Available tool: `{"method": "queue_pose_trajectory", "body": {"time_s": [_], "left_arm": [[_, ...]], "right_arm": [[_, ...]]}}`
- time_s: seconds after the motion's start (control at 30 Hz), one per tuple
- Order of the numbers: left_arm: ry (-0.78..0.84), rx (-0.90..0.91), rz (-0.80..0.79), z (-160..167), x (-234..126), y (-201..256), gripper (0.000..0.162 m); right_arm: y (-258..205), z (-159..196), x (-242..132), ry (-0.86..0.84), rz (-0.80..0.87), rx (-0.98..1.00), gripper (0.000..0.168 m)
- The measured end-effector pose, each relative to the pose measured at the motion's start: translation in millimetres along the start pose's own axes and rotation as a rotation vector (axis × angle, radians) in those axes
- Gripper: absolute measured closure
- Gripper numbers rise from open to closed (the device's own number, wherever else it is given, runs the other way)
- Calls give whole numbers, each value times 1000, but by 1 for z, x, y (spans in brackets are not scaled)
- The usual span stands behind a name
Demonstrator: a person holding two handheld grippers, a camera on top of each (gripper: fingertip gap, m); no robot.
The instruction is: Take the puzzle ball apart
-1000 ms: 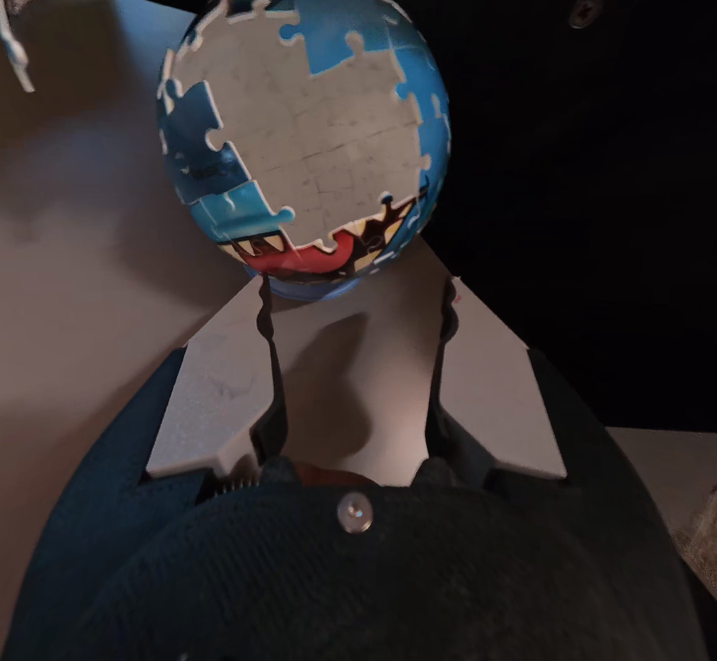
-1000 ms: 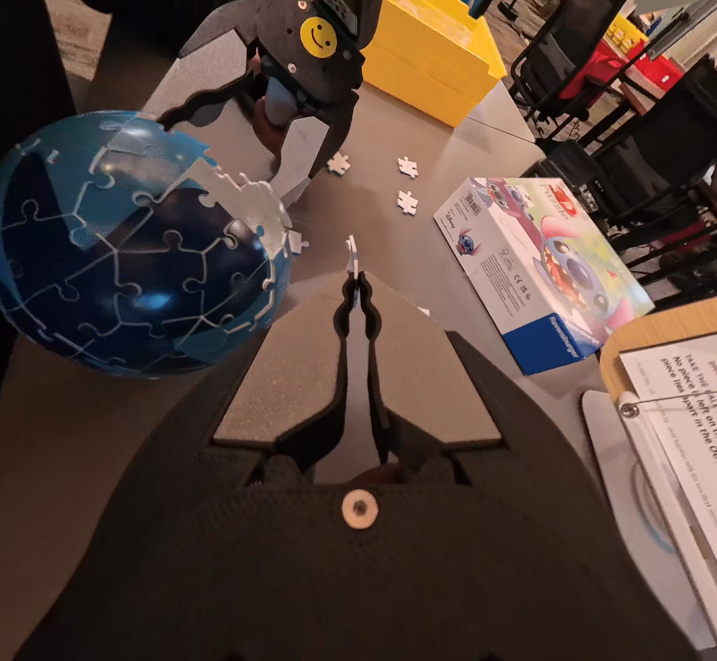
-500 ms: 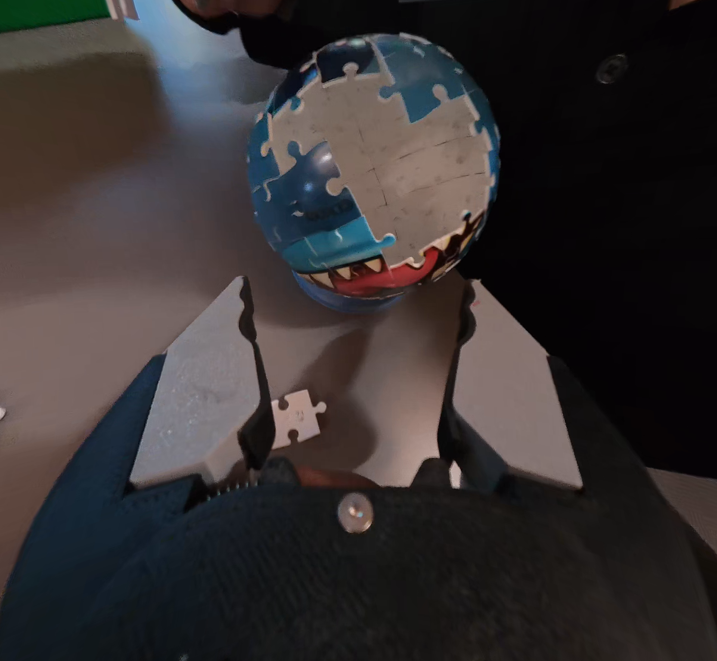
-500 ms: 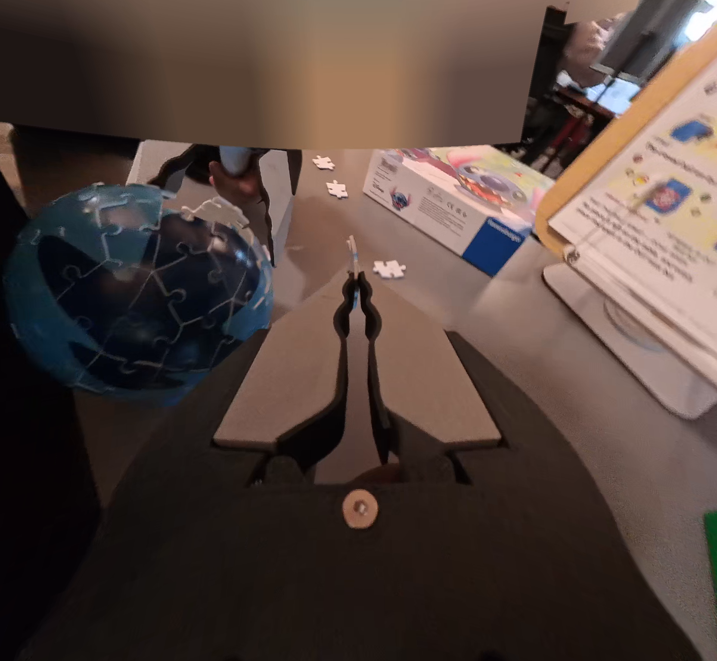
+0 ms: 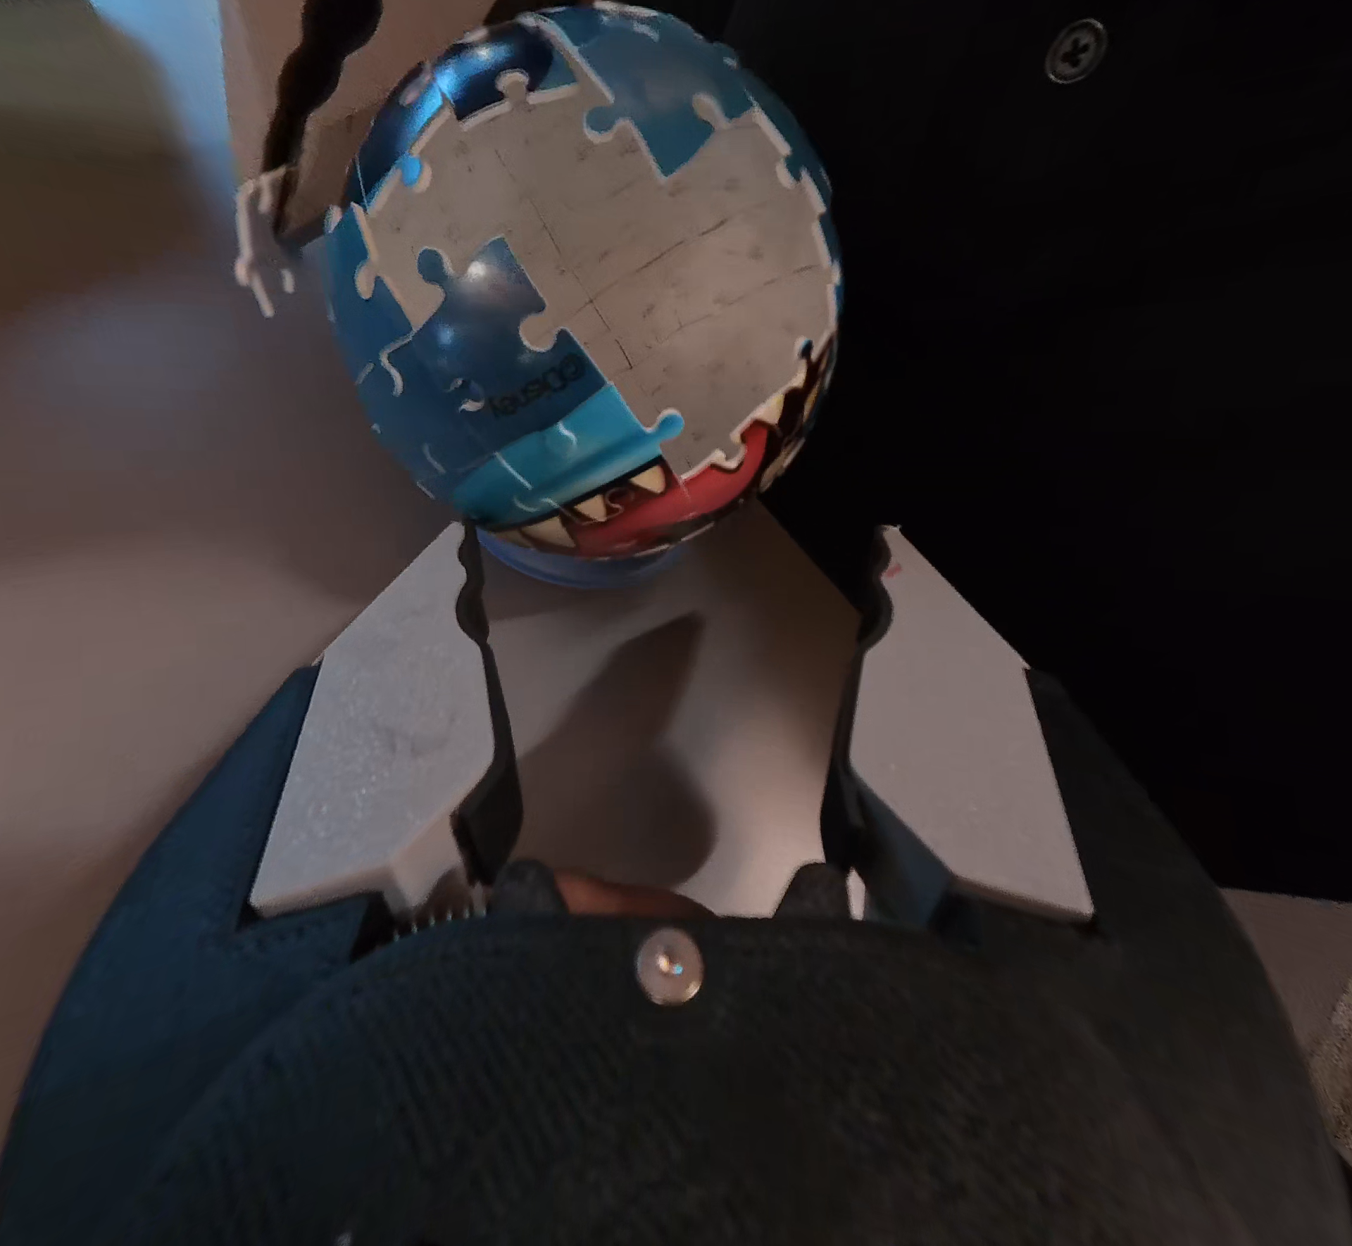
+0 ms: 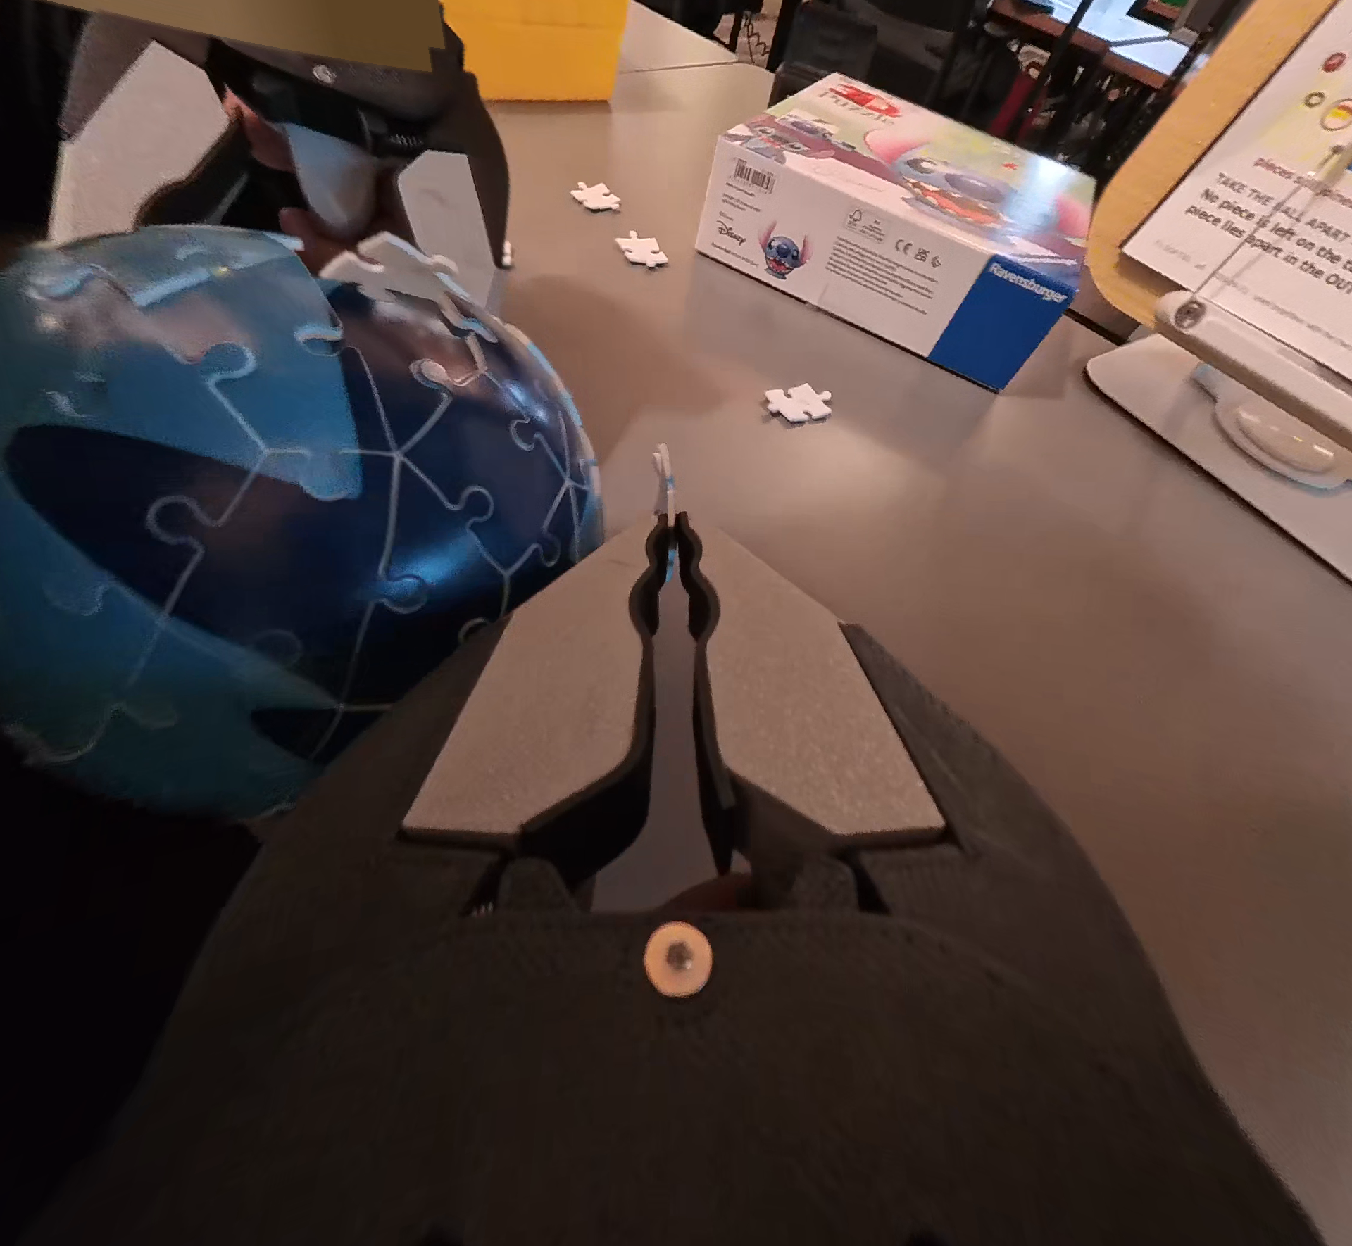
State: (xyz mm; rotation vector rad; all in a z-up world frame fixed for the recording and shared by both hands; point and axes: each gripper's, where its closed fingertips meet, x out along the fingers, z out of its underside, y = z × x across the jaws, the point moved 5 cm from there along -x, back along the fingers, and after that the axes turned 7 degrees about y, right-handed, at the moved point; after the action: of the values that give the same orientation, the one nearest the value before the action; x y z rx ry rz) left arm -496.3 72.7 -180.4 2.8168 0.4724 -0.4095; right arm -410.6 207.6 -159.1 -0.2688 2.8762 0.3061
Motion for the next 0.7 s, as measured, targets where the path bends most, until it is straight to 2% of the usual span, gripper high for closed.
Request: {"method": "queue_pose_trajectory", "body": {"time_s": [0.2,0.27,0.37,0.5,0.6,0.67,0.7], "left_arm": [[2,-13,-10,2,-2,21,63],[-7,-13,-15,3,-4,26,63],[-23,0,-69,1,-17,23,64],[10,57,-135,-17,-34,14,69],[34,110,-168,-31,-42,6,84],[61,119,-135,-37,-45,6,99],[73,116,-104,-40,-46,7,100]], "right_arm": [[10,1,17,-7,-83,-68,168],[20,-10,15,3,-136,-133,168],[18,-43,10,14,-259,-340,168],[-1,-75,18,-40,-392,-620,168],[-21,-81,25,-88,-530,-712,168],[-26,-83,28,-124,-579,-762,168],[-28,-85,28,-136,-604,-778,168]]}}
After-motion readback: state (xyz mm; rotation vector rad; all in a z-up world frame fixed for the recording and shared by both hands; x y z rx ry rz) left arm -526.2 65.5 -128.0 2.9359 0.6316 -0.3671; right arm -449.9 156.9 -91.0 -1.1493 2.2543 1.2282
